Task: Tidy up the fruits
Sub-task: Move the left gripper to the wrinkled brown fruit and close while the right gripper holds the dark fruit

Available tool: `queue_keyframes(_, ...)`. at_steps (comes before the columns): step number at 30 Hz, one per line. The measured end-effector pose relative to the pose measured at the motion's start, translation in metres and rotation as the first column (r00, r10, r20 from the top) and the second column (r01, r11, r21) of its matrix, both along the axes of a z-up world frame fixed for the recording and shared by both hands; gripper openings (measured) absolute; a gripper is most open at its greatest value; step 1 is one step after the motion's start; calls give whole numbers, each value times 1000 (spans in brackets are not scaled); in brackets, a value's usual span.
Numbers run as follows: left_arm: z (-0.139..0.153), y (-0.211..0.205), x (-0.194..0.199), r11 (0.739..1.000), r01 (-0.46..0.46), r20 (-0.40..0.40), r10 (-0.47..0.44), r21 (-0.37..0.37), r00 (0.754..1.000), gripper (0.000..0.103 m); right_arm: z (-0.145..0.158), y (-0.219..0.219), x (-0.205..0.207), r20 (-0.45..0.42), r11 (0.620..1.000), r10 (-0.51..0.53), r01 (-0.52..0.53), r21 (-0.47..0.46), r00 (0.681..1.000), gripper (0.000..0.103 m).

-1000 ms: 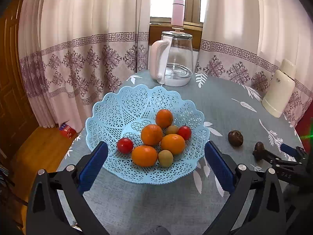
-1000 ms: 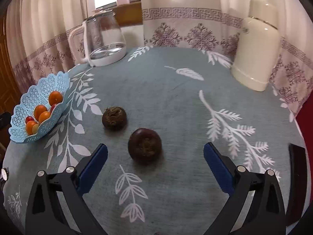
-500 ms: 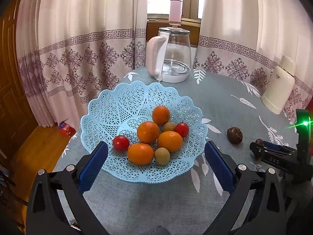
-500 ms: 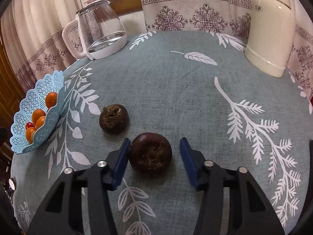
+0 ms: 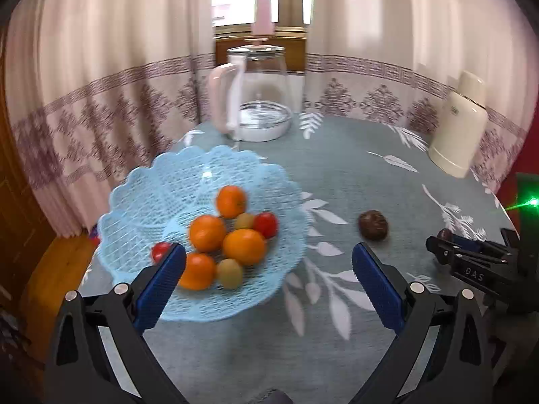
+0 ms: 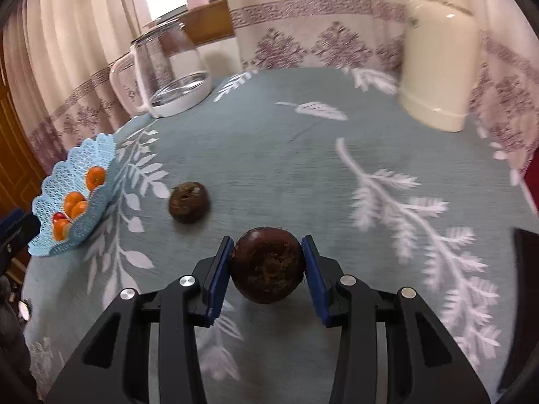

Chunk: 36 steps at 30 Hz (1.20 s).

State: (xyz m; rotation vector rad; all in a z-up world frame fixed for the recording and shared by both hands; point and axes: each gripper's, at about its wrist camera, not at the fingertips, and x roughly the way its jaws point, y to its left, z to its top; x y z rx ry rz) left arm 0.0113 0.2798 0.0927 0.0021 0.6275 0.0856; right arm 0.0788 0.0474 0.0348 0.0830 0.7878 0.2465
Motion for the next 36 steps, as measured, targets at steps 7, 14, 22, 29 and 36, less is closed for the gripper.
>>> queue_keyframes(7,-4,-50,19,993,107,-9,-106,40,994,100,-4,-40,-18,-6,997,-74,74,19,997,42)
queue_keyframes(14,-17,-93,46,979,200,-55,-198,39,979,96,-7,-61,-24,-12,990,-119,120,69,993,42)
queue_keyframes(22,-42,-107,88,978,208,-157,-208,-13,966,74,-11,-64,-27,-8,987,-125,125,96,992,42)
queue_keyframes(29,-63,-100,116,984,167,-226,-177,-66,958,60,-13,-62,-30,-11,989,-114,115,96,993,42)
queue_keyframes(36,-71,-96,128,986,143,-249,-159,-81,956,45,-16,-62,-29,-20,988,-113,115,102,993,42)
